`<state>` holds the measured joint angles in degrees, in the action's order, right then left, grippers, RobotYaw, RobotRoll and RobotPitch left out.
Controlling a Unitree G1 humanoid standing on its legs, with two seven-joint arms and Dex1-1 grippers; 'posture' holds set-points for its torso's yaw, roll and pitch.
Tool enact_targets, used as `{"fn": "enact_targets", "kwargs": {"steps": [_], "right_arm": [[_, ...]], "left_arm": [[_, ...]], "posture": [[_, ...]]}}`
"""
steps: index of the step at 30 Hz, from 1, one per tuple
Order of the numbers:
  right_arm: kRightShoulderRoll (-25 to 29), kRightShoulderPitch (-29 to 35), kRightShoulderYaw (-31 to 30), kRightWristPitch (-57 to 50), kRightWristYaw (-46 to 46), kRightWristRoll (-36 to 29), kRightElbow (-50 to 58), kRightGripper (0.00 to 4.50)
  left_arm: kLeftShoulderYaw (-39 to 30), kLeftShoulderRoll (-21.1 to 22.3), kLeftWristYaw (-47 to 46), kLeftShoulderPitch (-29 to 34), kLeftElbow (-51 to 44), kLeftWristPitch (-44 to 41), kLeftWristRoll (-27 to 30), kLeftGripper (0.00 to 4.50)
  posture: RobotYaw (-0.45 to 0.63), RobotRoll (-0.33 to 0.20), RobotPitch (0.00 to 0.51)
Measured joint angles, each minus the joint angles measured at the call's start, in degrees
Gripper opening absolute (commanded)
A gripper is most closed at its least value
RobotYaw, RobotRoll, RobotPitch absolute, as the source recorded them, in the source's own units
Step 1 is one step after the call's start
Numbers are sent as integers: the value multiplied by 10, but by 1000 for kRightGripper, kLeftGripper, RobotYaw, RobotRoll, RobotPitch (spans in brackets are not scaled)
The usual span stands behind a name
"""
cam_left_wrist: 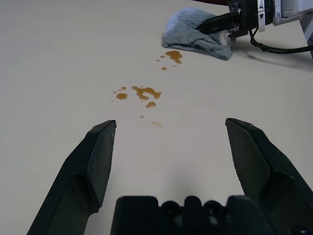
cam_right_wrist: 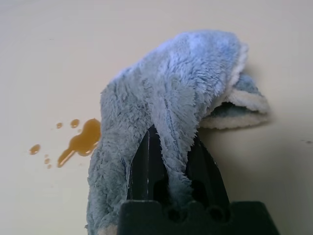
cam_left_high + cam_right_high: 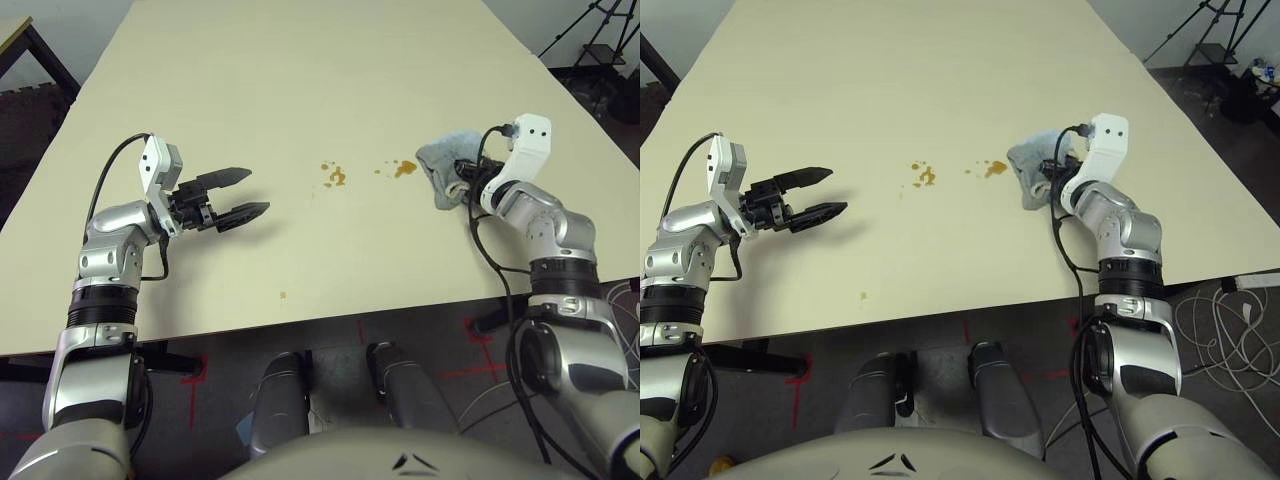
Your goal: Wipe the water off the table with a rag.
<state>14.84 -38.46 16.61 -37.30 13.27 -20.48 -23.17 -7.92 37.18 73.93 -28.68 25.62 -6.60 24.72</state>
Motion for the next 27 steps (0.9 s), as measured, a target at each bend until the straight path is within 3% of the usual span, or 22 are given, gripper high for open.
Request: {"fn": "enact_targets", "kwargs": {"steps": [11,27], "right_arm": [[-77,-16,-30,-9,0,0,7,123],[-148,-43,-68,-28,9,-3,-4,122]], "left_arm": [[0,-3,0,1,0,0,0,4500],[0,-3,-9,10,-7,0,0,4500]], "posture": [[-132,0,135],[-115,0,138]]}}
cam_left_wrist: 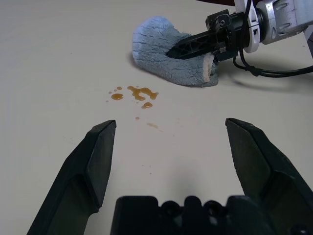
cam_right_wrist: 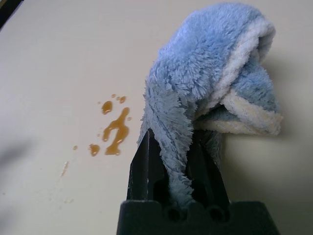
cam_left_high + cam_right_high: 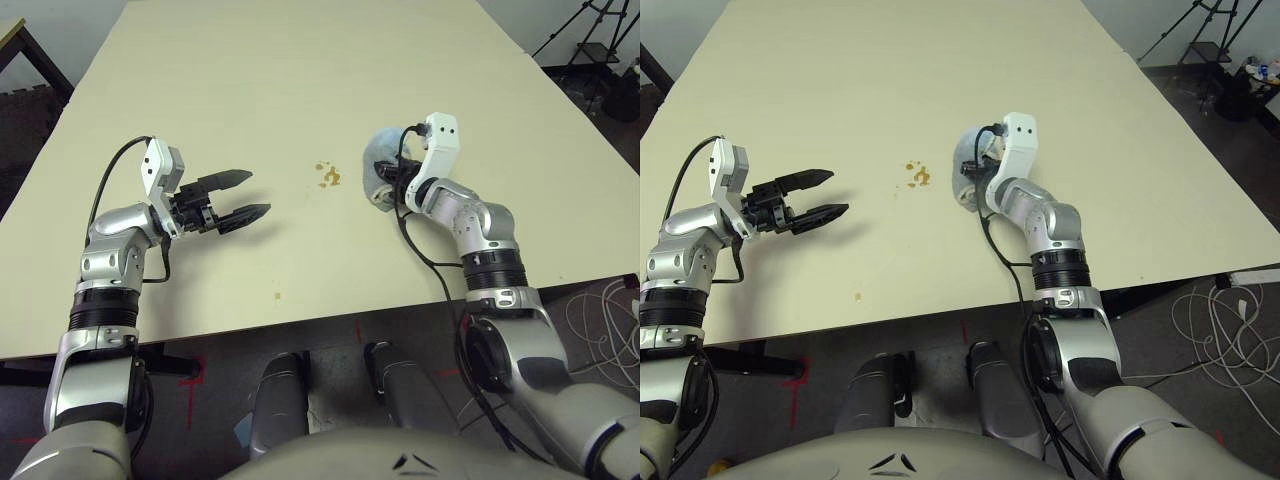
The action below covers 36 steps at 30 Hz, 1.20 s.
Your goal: Wipe the water off the table with a rag.
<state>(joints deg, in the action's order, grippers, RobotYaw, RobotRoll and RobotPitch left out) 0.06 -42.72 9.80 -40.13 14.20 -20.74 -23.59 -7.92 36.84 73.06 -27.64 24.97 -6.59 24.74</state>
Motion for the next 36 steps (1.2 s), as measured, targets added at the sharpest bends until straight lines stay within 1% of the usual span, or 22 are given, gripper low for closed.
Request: {"fn": "enact_targets", "kwargs": {"steps": [4,9,17,27,32,36], "right_arm": [[-5,-9,-2,2,0,1,-13,122],[13,-14,-1,28,-3,8,-37,120],[91,-19,22,42,-12,9,-54,118],[175,0,31,24,-7,7,-31,117],[176,0,43,20,-9,5,-13,117],[137,0,40,7,-10,-1,12,117]], "left_arm": [[0,0,-2,1,-2,0,0,4500],[0,0,-3,3,-13,0,0,4500],[0,-4,-4,6,-15,-1,0,4500],[0,-5,-3,5,-13,0,0,4500],[0,-5,-3,4,-11,0,0,4500],[0,-5,-3,2,-11,0,0,4500]], "posture": [[-115,0,138],[-122,0,137],[-126,0,135],[-133,0,130],[-136,0,131],[-134,0,134]]}}
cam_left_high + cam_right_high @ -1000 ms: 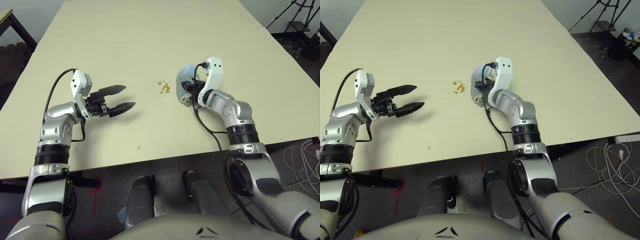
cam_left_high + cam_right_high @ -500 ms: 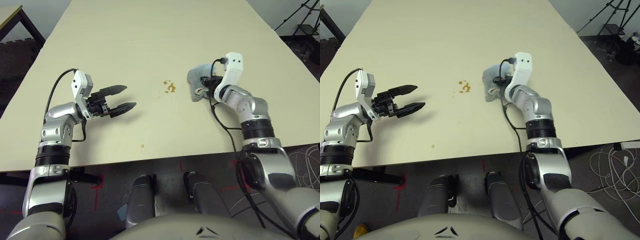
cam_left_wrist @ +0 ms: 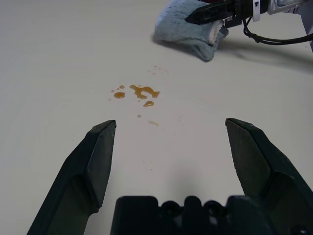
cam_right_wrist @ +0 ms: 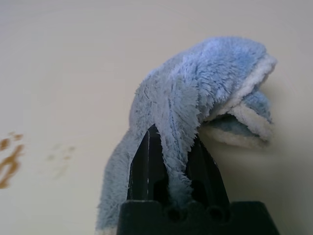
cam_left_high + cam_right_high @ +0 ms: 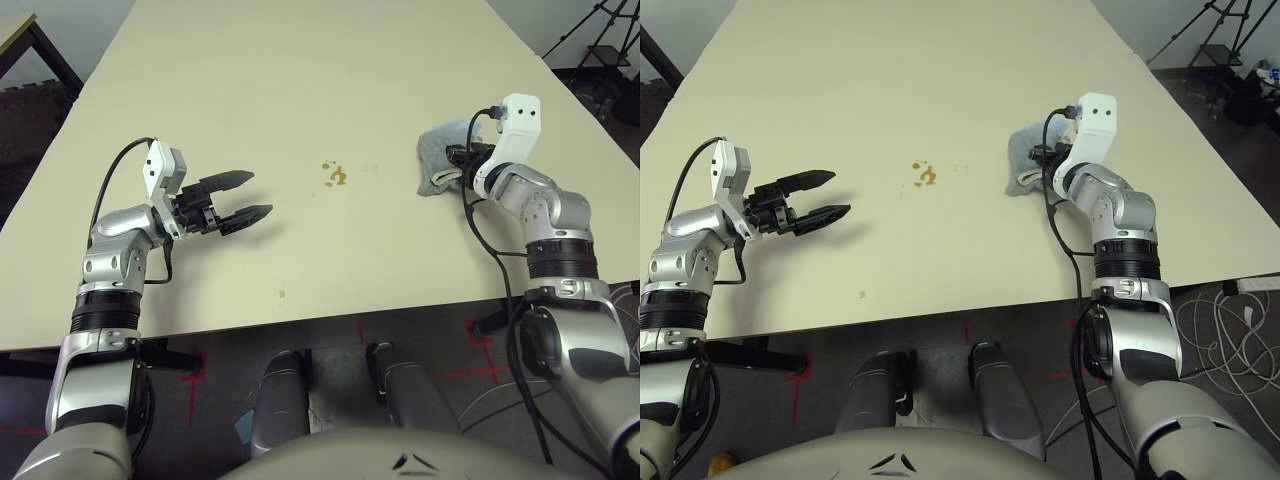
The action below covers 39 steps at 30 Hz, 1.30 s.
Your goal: Wipe the water off the table with a rag.
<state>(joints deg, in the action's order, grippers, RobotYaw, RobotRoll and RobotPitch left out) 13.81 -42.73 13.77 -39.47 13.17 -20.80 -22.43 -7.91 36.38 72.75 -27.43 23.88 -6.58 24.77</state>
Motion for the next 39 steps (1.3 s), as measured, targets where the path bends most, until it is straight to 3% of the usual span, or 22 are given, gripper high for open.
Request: {"fn": "enact_targets", "kwargs": {"steps": [9,31,39], "right_arm": [[-100,0,-35,-32,-2,-11,15,117],[-205,-104,-60,37,19,2,-173,117],[-212,-127,-52,43,24,-10,-207,117]], "left_arm": [[0,1,2,-3,15,2,0,4500],[-11,3,-19,48,-45,-10,9,4500],[-13,3,-26,59,-57,-15,10,4500]], "posture": [[-115,0,142],[-44,0,169],[-37,0,170]]}}
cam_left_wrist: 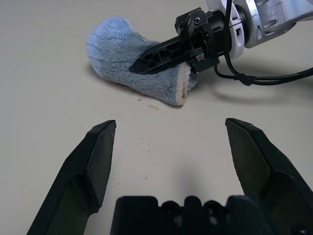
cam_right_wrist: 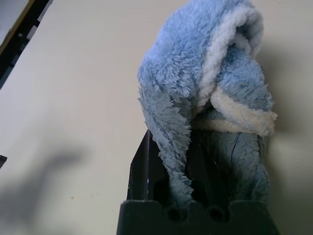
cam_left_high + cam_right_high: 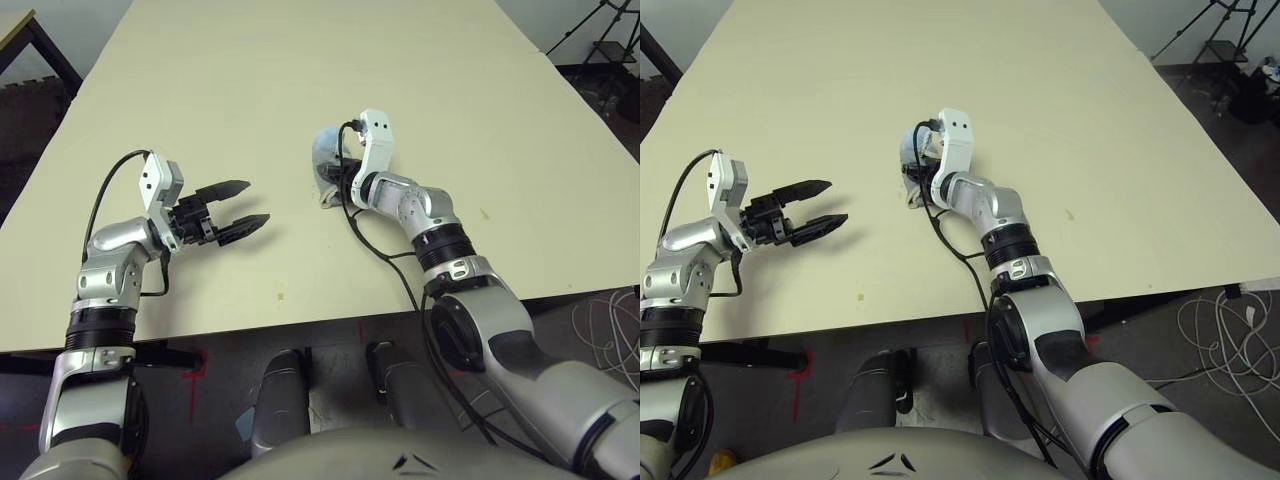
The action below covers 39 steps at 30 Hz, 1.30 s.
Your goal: Wipe the water off the table with a rag.
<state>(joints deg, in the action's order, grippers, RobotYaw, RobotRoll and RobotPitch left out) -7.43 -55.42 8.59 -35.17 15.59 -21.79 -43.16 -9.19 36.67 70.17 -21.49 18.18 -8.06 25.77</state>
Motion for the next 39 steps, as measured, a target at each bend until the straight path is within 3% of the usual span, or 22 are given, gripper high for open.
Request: {"fn": "enact_targets", "kwargs": {"steps": [8,14,20,30,39], "right_arm": [[-3,-14,33,-4,1,-45,-17,117],[2,-13,-29,10,22,3,-16,117],[62,16,-101,61,70,71,8,116],[169,27,-71,55,69,77,27,116],[227,40,-50,29,73,78,59,116]], "left_arm": [[0,0,-3,4,-2,-2,0,4500],[0,0,-3,4,-2,-2,0,4500],[0,-1,-3,-1,0,-2,0,4500],[3,-7,-2,-22,15,5,0,4500],[13,-20,3,-39,36,16,-2,4500]], "posture": [[-40,0,168],[-43,0,167],[-65,0,160],[-102,0,153],[-117,0,154]]}}
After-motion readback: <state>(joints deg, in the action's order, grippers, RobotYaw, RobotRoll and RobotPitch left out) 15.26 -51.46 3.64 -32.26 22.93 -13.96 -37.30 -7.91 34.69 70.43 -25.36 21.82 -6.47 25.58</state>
